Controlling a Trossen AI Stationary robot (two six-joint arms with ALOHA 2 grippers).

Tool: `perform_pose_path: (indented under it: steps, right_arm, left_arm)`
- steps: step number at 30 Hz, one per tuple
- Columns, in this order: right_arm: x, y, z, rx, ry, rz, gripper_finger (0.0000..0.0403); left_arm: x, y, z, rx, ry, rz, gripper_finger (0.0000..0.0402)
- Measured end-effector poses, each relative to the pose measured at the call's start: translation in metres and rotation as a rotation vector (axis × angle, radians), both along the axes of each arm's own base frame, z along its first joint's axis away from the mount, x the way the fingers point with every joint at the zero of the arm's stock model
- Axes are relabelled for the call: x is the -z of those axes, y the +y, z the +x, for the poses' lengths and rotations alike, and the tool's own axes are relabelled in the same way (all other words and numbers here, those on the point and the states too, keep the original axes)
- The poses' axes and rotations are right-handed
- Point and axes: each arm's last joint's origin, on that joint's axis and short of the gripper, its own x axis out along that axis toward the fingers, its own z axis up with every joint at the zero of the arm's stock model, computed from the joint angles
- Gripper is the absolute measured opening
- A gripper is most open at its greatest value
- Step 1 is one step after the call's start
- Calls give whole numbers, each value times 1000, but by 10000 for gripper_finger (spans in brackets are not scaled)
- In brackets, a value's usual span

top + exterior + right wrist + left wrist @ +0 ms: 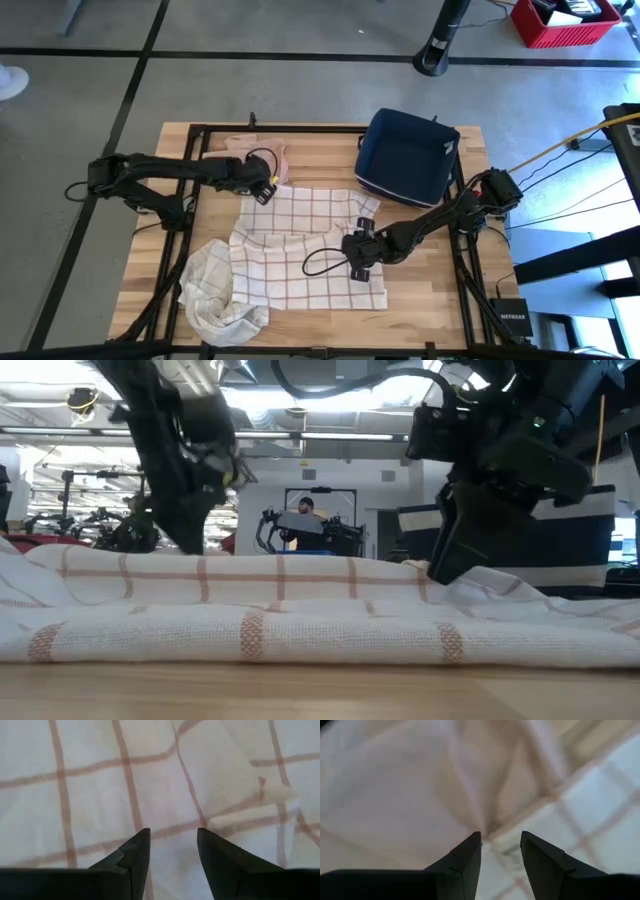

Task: Fold towel
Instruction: Fold the white with red-stripe towel

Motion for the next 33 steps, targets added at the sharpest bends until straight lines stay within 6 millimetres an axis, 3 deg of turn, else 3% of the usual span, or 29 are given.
perform_pose_path:
  steps: [5,10,14,18,21,25,29,33]
  right_arm:
    - [0,0,0,3,-4,-3,165]
    - [-1,0,1,4,-19,0,165]
    - [-1,0,1,4,-19,0,165]
    - [-1,0,1,0,-15,-5,165]
    - [-1,0,1,-13,-15,-15,165]
    - [-1,0,1,-16,-14,-17,165]
    - [-1,0,1,-17,-13,-18,165]
    - [-1,0,1,-17,-14,-17,165]
  left_arm:
    - [27,34,-7,-80,-5,7,131]
    - [36,71,-13,-167,-13,119,131]
    - [30,92,-22,-235,-35,171,131]
    - [-1,97,-22,-224,-104,241,131]
    - [-35,82,-20,-153,-179,299,131]
    - [-73,45,-25,18,-285,323,131]
    - [-88,-3,-38,231,-342,165,131]
    - [-88,-49,-54,363,-328,-62,131]
